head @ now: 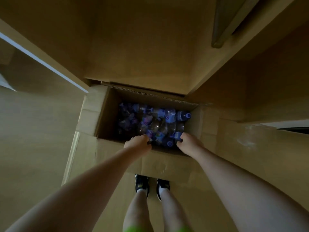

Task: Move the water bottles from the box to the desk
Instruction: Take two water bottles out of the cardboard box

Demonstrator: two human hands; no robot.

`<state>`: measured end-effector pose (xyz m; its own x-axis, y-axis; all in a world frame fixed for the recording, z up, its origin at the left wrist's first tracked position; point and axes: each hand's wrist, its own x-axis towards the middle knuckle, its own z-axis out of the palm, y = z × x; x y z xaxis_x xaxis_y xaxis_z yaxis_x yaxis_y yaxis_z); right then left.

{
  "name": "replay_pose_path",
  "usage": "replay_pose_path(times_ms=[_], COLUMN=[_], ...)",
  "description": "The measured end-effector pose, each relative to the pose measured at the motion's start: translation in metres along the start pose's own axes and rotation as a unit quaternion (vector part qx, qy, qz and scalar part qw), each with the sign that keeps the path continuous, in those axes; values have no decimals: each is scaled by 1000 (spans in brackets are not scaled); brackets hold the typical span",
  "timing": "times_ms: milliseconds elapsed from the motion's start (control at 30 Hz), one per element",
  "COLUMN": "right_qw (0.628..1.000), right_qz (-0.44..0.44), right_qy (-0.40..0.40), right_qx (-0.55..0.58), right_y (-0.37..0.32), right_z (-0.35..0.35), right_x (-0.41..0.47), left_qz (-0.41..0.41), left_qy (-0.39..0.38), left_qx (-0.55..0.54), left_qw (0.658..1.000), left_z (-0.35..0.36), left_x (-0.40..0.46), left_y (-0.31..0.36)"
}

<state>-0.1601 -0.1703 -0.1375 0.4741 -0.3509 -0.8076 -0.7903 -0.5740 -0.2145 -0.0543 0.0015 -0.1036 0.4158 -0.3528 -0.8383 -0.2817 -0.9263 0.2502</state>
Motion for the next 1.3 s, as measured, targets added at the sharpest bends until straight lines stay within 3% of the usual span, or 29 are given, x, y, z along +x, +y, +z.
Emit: replay_pose_path(times_ms=[233, 367, 533, 833, 1000, 1300], right_qw=[998, 983, 959, 935, 934, 958], right_qz=[-35, -80, -56, -45, -69, -122], right_qy=[-29, -100, -164, -125, -108, -124], right_qx=[-38, -132, -224, -329, -334, -227], right_y=[22, 33, 39, 30, 24, 13], right_z=[64, 95, 122, 143, 142, 96], right_x=[131, 180, 211, 231, 234, 219], left_qz=[12, 25, 15, 25, 40, 44], left_qy=[30, 33, 8, -23, -27, -31], left_qx=[-5, -11, -16, -36, -44, -68], left_qw=[999, 999, 1000, 999, 998, 996], left_z=[32, 58, 81, 97, 94, 94], left_x=[139, 196, 235, 259, 261, 254], left_y=[-42, -58, -66, -61, -49, -42])
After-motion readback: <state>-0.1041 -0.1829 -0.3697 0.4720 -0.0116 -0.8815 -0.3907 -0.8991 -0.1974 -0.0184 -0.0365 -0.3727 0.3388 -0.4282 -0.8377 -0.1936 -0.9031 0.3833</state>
